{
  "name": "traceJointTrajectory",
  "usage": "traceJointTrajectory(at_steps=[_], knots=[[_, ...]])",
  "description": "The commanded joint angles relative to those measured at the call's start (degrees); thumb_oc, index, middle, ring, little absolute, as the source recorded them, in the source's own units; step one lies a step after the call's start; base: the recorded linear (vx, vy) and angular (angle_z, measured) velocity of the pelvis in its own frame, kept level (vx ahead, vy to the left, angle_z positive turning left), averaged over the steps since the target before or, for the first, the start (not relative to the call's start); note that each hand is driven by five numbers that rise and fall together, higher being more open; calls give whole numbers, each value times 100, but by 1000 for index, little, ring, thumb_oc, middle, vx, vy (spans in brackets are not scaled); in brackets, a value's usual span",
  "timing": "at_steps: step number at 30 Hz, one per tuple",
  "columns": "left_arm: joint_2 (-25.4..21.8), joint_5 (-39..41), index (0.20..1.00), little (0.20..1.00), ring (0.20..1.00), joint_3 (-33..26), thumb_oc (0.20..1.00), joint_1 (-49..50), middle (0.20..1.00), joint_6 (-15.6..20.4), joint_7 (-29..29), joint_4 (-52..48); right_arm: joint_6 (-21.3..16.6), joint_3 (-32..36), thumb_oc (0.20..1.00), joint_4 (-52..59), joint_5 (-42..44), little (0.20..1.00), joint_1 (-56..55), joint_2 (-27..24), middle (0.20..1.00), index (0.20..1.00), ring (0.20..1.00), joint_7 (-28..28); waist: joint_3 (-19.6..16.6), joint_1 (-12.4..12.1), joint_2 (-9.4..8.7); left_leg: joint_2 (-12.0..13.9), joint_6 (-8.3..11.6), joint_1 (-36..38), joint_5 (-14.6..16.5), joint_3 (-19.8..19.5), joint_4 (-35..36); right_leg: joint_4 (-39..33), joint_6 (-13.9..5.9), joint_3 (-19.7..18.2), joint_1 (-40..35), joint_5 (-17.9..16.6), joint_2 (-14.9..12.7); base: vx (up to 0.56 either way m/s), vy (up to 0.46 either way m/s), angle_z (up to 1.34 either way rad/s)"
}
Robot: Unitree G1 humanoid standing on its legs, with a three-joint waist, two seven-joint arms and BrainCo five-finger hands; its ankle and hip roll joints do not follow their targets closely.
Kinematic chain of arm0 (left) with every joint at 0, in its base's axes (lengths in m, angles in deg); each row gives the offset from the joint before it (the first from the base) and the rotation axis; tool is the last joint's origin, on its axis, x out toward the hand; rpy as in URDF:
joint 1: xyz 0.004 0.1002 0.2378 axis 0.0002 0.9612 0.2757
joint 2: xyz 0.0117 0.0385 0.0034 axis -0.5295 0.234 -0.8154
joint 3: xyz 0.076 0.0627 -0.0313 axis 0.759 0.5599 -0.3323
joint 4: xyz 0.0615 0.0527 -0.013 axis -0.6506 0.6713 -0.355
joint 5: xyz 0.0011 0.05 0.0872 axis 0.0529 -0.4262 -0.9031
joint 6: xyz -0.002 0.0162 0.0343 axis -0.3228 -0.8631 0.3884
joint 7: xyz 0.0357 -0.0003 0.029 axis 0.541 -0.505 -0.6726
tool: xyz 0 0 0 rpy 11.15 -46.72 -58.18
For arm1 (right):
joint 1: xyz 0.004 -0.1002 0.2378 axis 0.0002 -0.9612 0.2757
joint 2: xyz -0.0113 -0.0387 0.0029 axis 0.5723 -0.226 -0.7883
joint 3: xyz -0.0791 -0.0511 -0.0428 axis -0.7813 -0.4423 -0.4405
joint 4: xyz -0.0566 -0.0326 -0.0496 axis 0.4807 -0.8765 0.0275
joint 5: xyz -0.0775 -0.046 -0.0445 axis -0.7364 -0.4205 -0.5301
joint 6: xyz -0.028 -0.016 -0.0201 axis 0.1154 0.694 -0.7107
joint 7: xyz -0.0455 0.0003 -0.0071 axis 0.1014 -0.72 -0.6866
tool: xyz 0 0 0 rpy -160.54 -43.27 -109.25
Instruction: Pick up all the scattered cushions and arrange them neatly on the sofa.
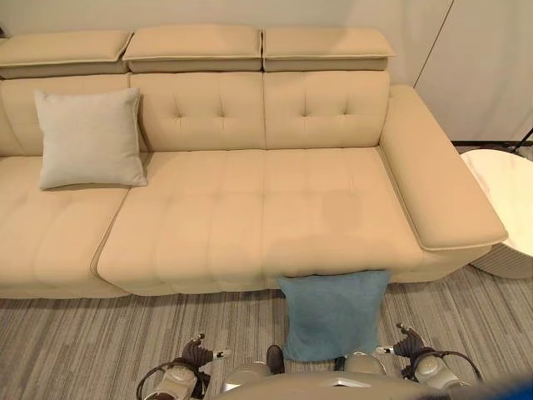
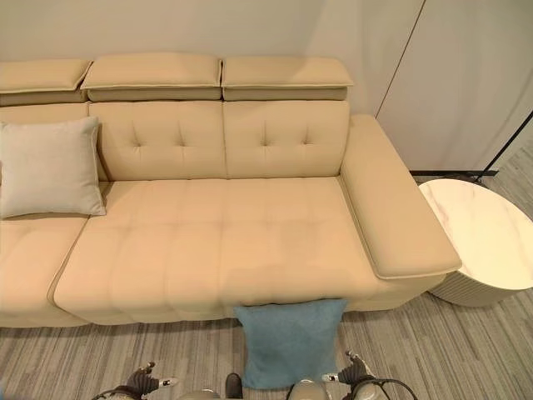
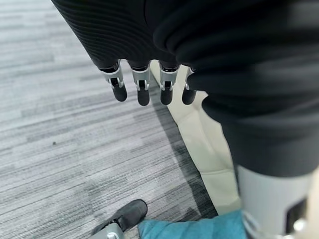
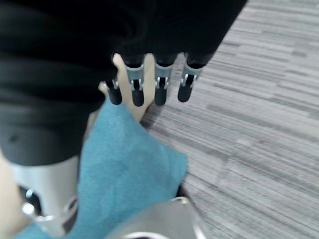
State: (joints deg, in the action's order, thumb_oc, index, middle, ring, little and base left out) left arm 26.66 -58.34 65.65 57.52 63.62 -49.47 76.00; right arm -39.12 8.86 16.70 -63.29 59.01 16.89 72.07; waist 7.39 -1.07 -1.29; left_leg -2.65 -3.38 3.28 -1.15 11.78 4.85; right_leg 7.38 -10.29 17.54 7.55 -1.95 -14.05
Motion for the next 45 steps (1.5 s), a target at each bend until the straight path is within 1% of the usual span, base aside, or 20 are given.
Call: traceJointTrajectory(at_steps=[1,2,3,4,5,6,7,9,11,15,21,25,30,31,32,34,37,39,43,45], knots=[[-5,-122,1000,1000,1000,-44,1000,-257,1000,121,-46,62,-58,-11,1000,-93,-95,1000,221,-310,1000,1000,1000,-19,93,-86,-58,130,268,-79,666,-619,-634,-357,8,-484,-94,-364,119,22,-126,-5],[-19,-119,1000,1000,1000,-53,1000,-275,1000,122,-50,38,-61,-5,1000,-104,-88,1000,234,-316,1000,1000,1000,-12,90,-100,-70,165,283,-106,660,-638,-648,-310,-24,-610,-128,-402,57,-13,-232,-3],[-55,-67,1000,1000,1000,-46,1000,-302,1000,127,-50,5,-66,-17,1000,-147,-71,1000,259,-331,1000,1000,1000,-10,79,-184,-111,254,329,-231,627,-584,-708,-310,-68,-542,-310,-590,-138,-15,-244,12],[-63,-61,1000,1000,1000,3,1000,-306,1000,119,-67,-2,-47,-15,1000,-149,-63,1000,248,-327,1000,1000,1000,-2,70,-180,-128,261,338,-267,604,-642,-722,-293,-32,-561,-328,-514,-103,-13,-247,30],[-69,-63,1000,1000,1000,34,1000,-342,1000,116,-79,-19,-54,-33,1000,-143,-65,1000,251,-326,1000,1000,1000,-6,76,-165,-140,279,375,-293,575,-693,-732,-274,-41,-717,-326,-426,21,47,-206,37],[-96,-95,1000,1000,1000,63,1000,-358,1000,124,-68,-18,-57,-35,1000,-149,-81,1000,187,-331,1000,1000,1000,9,-10,-151,-179,300,412,-324,570,-775,-715,-383,-10,-841,-374,-190,164,42,-159,50],[-96,-95,1000,1000,1000,63,1000,-356,1000,124,-68,-19,-57,-35,1000,-149,-82,1000,186,-331,1000,1000,1000,9,-7,-149,-178,301,414,-319,570,-778,-714,-386,-9,-837,-382,-189,166,84,-216,43],[-49,-51,1000,1000,1000,56,1000,-351,1000,134,-61,-4,-81,-53,1000,-167,-80,1000,160,-373,1000,1000,1000,5,-83,-109,-157,398,512,-279,463,-873,-581,-602,56,-753,-562,-107,312,56,-196,21],[-33,-32,1000,1000,1000,56,1000,-352,1000,136,-49,-15,-77,-49,1000,-181,-71,1000,156,-383,1000,1000,1000,3,-105,-98,-135,433,541,-265,414,-903,-502,-685,73,-691,-615,-98,343,21,-103,20],[99,-48,1000,1000,1000,137,1000,-359,1000,117,-4,-28,-90,-5,1000,-234,-22,1000,95,-431,1000,1000,1000,-32,-136,-70,-29,561,689,-160,206,-984,-180,-1182,142,-363,-970,-63,466,21,-97,23],[155,-4,1000,1000,1000,127,1000,-318,1000,104,5,-51,-113,-10,1000,-244,-15,1000,73,-393,1000,1000,1000,-51,-102,-73,-32,624,742,-65,139,-893,-63,-1238,135,-258,-1023,-39,496,5,-6,8],[161,23,1000,1000,1000,142,1000,-362,1000,109,-14,-118,-119,-15,1000,-203,16,1000,97,-388,1000,1000,1000,-84,27,-104,-89,633,733,-79,167,-850,-78,-1238,91,-265,-947,-86,466,-33,52,0],[52,87,1000,1000,1000,149,1000,-495,1000,144,-66,-218,-79,-43,1000,-103,45,1000,171,-332,1000,1000,1000,-108,205,-143,-252,537,638,-329,281,-754,-216,-1215,-6,-367,-583,-321,358,-87,70,-11],[-1,117,1000,1000,1000,134,1000,-542,1000,150,-104,-246,-79,-61,1000,-66,65,1000,219,-318,1000,1000,1000,-121,283,-142,-272,540,621,-400,281,-714,-256,-1033,-22,-356,-433,-357,327,-101,-1,-51],[-52,152,1000,1000,1000,133,1000,-593,1000,162,-116,-277,-87,-73,1000,-50,95,1000,267,-314,1000,1000,1000,-128,322,-152,-293,547,605,-503,277,-694,-315,-853,-27,-389,-297,-313,311,-110,-14,-57],[-160,283,1000,1000,1000,69,1000,-679,1000,208,-189,-366,-144,-45,1000,74,204,1000,347,-352,1000,1000,1000,-142,421,-150,-270,588,627,-678,232,-663,-354,-605,2,-420,-101,-216,281,-102,-42,-17],[-186,394,1000,1000,1000,53,1000,-750,1000,263,-230,-432,-165,-34,1000,152,249,1000,420,-402,1000,1000,1000,-183,486,-166,-271,607,677,-847,186,-678,-400,-680,45,-357,-92,-183,260,-95,-93,9],[-190,689,1000,1000,1000,8,1000,-865,1000,342,-305,-586,-195,-26,1000,318,329,1000,533,-479,1000,1000,1000,-276,649,-184,-234,684,783,-1208,77,-739,-533,-725,112,-195,72,-181,238,-144,-164,11],[-121,997,1000,1000,1000,11,1000,-1003,1000,453,-443,-858,-267,88,1000,678,474,1000,596,-608,1000,1000,1000,-441,833,-130,-91,834,951,-1617,-130,-791,-565,-609,207,57,385,-109,251,-87,-134,37],[-86,1042,1000,1000,1000,68,1000,-1064,1000,482,-462,-975,-277,105,1000,749,517,1000,622,-644,1000,1000,1000,-500,885,-93,-3,875,984,-1752,-205,-829,-564,-595,244,89,487,-64,291,-55,-94,29]])
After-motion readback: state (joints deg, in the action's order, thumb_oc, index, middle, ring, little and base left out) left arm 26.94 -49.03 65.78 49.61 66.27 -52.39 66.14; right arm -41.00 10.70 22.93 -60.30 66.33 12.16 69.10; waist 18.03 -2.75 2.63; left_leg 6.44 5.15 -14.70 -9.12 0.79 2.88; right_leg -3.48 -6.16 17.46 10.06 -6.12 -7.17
